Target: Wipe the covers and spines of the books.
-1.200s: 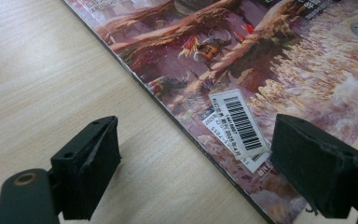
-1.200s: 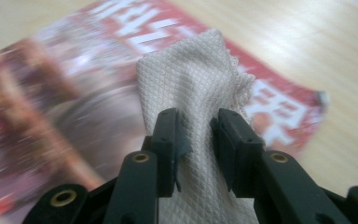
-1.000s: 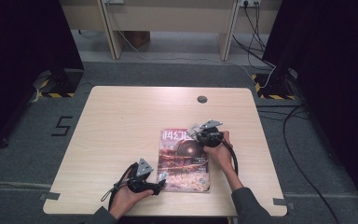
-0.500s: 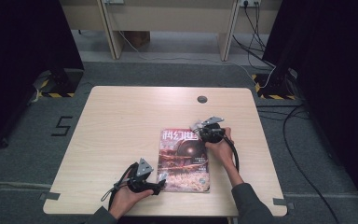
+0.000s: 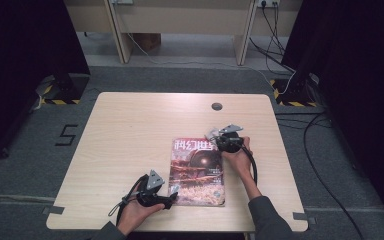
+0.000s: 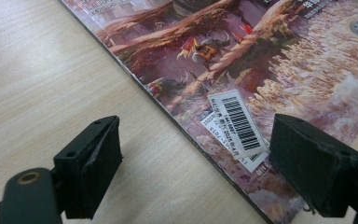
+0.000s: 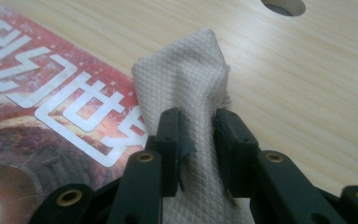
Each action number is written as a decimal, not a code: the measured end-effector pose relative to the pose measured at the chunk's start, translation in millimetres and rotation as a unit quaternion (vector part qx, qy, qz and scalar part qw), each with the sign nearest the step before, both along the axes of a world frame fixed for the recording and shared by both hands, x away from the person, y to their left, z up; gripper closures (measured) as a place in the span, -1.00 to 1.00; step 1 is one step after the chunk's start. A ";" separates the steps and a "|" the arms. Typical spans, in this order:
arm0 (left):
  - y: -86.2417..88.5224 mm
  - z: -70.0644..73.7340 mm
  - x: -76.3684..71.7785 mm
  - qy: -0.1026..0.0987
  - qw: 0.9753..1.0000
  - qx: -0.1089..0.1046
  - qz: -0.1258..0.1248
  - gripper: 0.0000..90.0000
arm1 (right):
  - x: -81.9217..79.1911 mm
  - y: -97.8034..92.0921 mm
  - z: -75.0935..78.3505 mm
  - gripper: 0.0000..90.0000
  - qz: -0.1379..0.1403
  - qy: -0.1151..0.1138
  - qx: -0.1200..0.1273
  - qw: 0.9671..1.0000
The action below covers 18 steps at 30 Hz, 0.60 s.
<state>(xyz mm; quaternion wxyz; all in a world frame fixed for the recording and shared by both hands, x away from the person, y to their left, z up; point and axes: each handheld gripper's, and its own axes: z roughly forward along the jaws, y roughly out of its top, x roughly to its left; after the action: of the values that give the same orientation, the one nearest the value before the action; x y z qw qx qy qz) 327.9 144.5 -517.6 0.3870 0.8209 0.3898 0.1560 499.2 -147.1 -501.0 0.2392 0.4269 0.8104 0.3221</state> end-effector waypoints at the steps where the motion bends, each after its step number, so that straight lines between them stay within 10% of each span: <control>1: 0.1 0.3 0.4 0.003 1.000 0.001 0.000 -0.65 | 0.7 -2.5 -0.3 0.60 -0.002 0.004 0.010 1.000; 5: 0.0 0.2 -0.1 0.000 1.000 0.001 0.000 -0.65 | 0.2 5.7 1.5 0.60 -0.002 -0.007 -0.027 1.000; 11: -0.3 0.2 -0.5 -0.001 1.000 0.002 0.000 -0.64 | 1.8 -0.2 0.6 0.60 -0.015 -0.006 -0.012 1.000; 18: 0.0 0.3 0.1 0.003 1.000 0.001 0.002 -0.65 | -7.4 27.5 0.4 0.62 0.040 -0.005 -0.016 0.999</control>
<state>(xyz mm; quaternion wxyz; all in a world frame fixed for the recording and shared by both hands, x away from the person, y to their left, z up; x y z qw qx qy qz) 328.1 144.5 -517.3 0.3847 0.8212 0.3920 0.1549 491.9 -119.6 -500.6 0.2370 0.3883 0.8307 0.3209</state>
